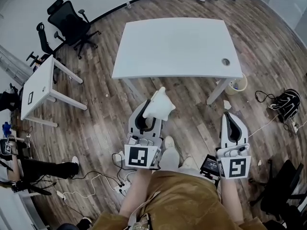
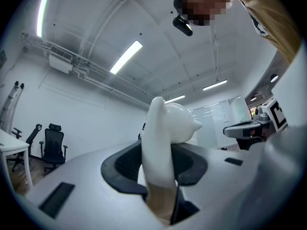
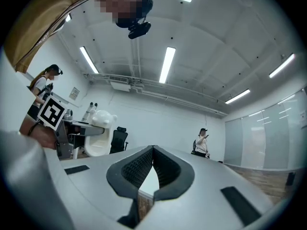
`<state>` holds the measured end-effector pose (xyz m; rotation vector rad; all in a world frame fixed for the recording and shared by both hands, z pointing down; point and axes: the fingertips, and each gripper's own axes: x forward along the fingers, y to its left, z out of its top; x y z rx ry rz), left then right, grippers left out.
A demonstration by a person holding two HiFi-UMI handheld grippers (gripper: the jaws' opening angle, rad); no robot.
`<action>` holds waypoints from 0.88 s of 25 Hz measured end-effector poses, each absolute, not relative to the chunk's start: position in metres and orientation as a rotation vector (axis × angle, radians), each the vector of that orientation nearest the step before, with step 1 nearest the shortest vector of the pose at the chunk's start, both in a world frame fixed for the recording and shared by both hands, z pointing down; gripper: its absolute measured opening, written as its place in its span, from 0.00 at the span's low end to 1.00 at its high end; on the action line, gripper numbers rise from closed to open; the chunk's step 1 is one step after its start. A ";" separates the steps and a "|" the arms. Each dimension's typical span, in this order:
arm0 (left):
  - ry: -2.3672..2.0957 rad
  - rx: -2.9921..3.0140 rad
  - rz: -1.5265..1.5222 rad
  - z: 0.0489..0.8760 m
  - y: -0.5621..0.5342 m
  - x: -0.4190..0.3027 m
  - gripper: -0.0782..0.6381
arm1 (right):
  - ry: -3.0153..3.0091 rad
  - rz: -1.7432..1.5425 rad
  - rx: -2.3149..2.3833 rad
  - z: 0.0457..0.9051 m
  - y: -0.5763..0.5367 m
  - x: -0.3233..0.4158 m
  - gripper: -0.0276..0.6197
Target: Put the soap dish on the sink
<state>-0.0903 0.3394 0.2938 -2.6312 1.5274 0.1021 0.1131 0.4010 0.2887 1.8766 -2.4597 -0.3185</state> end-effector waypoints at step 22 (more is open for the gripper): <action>1.429 -2.670 0.160 0.270 0.186 -0.127 0.30 | -2.349 -0.399 1.885 0.279 0.238 0.065 0.05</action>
